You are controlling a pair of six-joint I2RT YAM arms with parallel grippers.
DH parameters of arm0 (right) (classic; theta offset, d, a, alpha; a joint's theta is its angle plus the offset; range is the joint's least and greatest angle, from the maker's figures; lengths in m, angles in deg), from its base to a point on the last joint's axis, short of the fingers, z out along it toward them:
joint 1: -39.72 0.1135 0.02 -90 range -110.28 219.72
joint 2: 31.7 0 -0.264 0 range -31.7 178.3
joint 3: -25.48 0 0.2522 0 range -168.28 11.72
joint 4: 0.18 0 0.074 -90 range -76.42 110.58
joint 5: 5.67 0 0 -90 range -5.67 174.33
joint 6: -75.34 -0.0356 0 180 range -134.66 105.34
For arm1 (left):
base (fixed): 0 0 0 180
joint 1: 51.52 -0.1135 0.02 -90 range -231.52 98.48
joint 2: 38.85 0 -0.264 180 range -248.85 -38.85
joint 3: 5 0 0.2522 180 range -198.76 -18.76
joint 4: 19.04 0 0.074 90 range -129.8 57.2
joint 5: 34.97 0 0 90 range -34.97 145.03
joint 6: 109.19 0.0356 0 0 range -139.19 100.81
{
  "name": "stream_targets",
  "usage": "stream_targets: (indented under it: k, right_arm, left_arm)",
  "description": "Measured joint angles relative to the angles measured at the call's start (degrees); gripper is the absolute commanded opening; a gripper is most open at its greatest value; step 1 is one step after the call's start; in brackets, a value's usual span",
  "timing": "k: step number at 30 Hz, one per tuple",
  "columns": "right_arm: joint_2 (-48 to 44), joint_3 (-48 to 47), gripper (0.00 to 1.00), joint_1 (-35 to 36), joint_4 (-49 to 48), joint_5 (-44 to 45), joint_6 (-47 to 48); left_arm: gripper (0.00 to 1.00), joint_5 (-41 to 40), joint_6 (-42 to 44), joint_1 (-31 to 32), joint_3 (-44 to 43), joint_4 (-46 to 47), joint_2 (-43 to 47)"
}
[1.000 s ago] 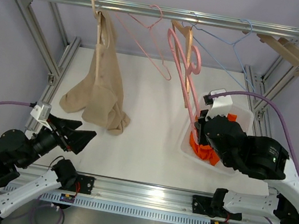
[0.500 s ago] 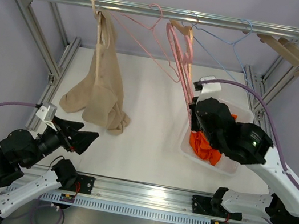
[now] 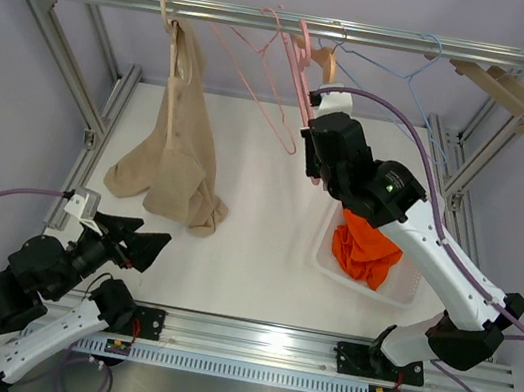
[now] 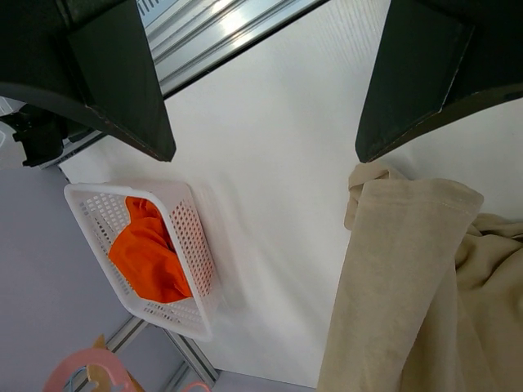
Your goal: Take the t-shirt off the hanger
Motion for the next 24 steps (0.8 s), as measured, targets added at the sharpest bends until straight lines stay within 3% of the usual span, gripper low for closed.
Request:
stream_targets:
  k: [15, 24]
  right_arm:
    - [7.02, -2.40, 0.00, -6.12, -5.60, -2.12, 1.31]
    - [6.21, 1.90, 0.00, -6.19, -11.30, -3.08, 0.74]
  left_arm:
    - [0.99, -3.48, -0.81, 0.00, 2.49, 0.37, 2.91]
    - [0.99, -3.82, -0.87, 0.00, 2.62, 0.39, 3.17]
